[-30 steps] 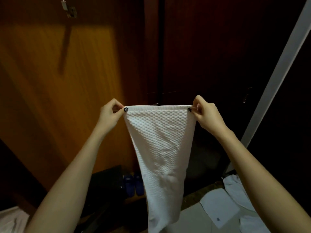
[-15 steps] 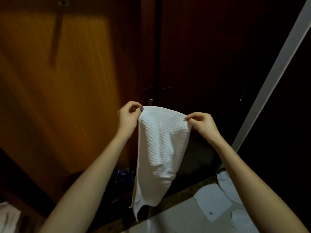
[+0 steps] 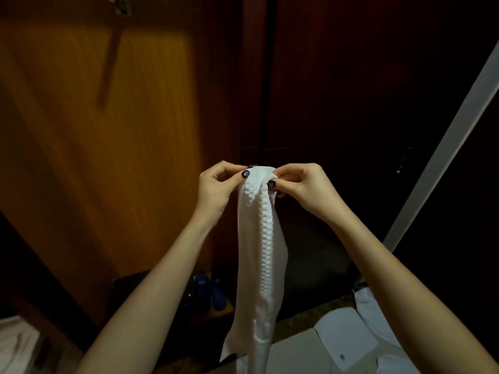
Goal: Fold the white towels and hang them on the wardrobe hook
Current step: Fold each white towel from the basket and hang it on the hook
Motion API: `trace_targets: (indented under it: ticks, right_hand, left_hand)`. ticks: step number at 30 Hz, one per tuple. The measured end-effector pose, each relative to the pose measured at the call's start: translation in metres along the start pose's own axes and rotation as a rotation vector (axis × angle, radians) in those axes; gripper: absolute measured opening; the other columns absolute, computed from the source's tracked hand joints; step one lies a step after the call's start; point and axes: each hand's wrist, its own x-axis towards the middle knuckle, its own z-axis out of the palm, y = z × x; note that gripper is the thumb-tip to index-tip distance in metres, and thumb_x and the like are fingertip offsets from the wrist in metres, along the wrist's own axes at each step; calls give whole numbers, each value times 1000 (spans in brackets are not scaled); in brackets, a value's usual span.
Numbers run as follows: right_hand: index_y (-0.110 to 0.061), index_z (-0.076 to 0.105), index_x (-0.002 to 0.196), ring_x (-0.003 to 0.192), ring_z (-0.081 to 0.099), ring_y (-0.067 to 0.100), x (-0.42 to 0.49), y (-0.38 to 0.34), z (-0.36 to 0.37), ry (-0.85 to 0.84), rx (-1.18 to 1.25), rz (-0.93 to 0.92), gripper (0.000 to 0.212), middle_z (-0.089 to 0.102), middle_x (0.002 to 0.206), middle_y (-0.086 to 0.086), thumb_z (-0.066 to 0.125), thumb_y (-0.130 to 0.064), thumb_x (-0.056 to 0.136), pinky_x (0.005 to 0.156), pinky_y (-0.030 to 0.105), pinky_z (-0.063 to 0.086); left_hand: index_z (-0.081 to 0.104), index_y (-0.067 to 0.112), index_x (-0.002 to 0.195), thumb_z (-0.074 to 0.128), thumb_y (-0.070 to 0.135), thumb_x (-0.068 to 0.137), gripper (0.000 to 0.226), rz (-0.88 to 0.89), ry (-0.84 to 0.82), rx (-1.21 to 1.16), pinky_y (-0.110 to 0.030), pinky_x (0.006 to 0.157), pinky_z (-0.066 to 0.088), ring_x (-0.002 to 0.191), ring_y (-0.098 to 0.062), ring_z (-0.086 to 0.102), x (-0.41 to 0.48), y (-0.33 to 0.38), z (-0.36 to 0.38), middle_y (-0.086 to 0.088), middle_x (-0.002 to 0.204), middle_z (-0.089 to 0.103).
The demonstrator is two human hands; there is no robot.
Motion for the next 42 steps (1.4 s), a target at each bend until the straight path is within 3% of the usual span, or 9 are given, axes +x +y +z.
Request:
trace_targets:
  ticks: [3, 6, 11, 18, 23, 28, 32, 36, 42]
  right_hand:
    - [-16, 72, 95, 77, 60, -5, 2, -12, 2, 21, -176, -178, 10, 64, 84, -9, 73, -19, 85, 68, 12, 47]
    - [-16, 72, 94, 76, 46, 1, 5, -19, 5, 73, -185, -235, 10, 50, 84, 2, 72, -22, 86, 64, 14, 39]
    - [-18, 70, 94, 101, 51, 4, 6, -25, 4, 81, -177, -264, 11, 54, 100, -6, 73, -22, 85, 83, 17, 44]
    - [-11, 65, 83, 85, 60, 12, 12, -34, -3, 84, -118, -253, 18, 61, 90, 1, 76, -25, 81, 74, 25, 49]
    - [-18, 58, 74, 92, 57, 7, 23, -24, -3, 58, -101, -226, 23, 59, 103, 1, 76, -30, 81, 78, 21, 46]
    - [-13, 61, 86, 87, 63, 13, 23, 14, -12, -50, -84, -88, 25, 66, 93, 1, 70, -36, 86, 76, 33, 51]
    - [-12, 54, 77, 52, 46, 2, 28, 24, 0, 30, -174, -90, 31, 56, 66, -1, 66, -37, 88, 48, 19, 34]
    - [-11, 49, 87, 57, 45, 6, 40, 9, 11, 18, -261, -218, 22, 53, 71, 3, 60, -28, 95, 52, 23, 32]
    - [-14, 45, 86, 62, 44, 1, 65, -20, 7, 90, -223, -338, 20, 53, 72, -2, 62, -22, 93, 53, 15, 32]
  left_hand:
    - [74, 30, 79, 74, 9, 80, 20, -11, -39, -70, -22, 70, 53, 85, -13, 69, 1, 9, 4, 3, 84, 74]
    - [75, 29, 81, 75, 15, 79, 14, -15, -63, -153, -22, 69, 53, 84, -12, 69, 0, 17, 11, 3, 84, 73]
    - [76, 25, 87, 76, 23, 78, 9, -54, -90, -282, -20, 68, 53, 83, -12, 70, -5, 28, 8, 0, 87, 74]
    - [74, 20, 101, 74, 18, 76, 25, -66, -153, -407, -11, 61, 50, 85, -7, 67, -17, 38, 5, 1, 96, 72]
    - [66, 27, 106, 74, 7, 78, 35, 34, -110, -258, -17, 71, 51, 90, -8, 63, -19, 41, 6, 5, 95, 69]
    - [56, 19, 80, 61, -11, 81, 31, 38, 12, -220, -18, 61, 47, 70, -8, 58, -6, 34, -11, 5, 72, 63]
    - [64, 19, 73, 48, -19, 81, 42, 119, -33, 280, -13, 78, 43, 90, -11, 57, 2, 18, -15, 2, 89, 57]
    - [66, 4, 86, 50, -14, 84, 24, 355, 25, 721, -17, 75, 38, 91, -18, 51, 1, 3, -26, -13, 99, 51]
    - [65, 15, 104, 71, 4, 82, 25, 199, -8, 483, -26, 85, 45, 109, -16, 52, 18, 19, -35, -7, 114, 47]
